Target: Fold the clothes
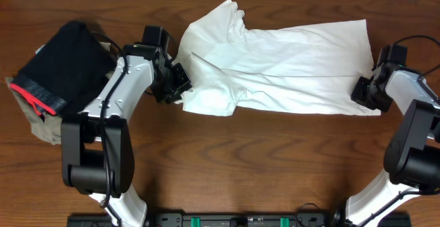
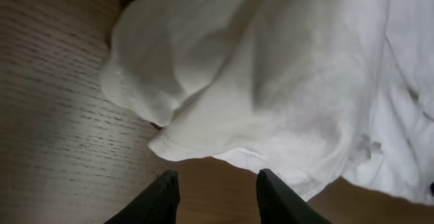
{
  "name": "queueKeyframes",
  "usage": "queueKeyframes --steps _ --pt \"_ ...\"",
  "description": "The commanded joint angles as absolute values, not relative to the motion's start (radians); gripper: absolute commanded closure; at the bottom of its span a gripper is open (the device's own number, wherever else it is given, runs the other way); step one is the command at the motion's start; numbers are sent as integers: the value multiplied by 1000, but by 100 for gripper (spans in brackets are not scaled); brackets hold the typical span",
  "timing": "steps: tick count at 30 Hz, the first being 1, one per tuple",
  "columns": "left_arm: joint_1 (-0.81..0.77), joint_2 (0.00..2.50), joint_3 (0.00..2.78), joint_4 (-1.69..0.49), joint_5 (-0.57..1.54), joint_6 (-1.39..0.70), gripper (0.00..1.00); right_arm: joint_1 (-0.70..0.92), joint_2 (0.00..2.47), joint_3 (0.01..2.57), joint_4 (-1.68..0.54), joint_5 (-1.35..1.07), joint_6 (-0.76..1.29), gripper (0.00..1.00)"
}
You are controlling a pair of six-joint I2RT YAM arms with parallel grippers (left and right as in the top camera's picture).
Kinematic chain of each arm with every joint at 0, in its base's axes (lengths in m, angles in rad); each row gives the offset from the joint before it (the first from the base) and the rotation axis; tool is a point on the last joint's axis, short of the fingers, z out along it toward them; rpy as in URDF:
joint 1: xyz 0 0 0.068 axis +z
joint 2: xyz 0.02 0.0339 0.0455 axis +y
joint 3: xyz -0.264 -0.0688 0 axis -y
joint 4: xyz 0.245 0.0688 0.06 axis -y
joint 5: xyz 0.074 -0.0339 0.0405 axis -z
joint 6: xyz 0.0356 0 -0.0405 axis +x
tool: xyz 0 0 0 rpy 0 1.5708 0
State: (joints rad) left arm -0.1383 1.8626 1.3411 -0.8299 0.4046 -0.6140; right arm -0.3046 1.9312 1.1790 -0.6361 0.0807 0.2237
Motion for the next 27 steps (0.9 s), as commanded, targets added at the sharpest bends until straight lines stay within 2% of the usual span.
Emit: queueKeyframes --steps 1,24,25,27 --pt "-136 1878 1339 -829 366 -682 60 -301 1997 1153 -655 82 224 93" --pt "-136 1990 1339 -750 430 -719 62 -301 1997 1153 -659 82 224 93" --pt "-136 1991 1339 -749 430 -720 62 -301 1997 1153 -659 82 224 93" --pt "-136 1992 1339 -749 430 -719 72 -301 1997 1153 -659 82 224 93"
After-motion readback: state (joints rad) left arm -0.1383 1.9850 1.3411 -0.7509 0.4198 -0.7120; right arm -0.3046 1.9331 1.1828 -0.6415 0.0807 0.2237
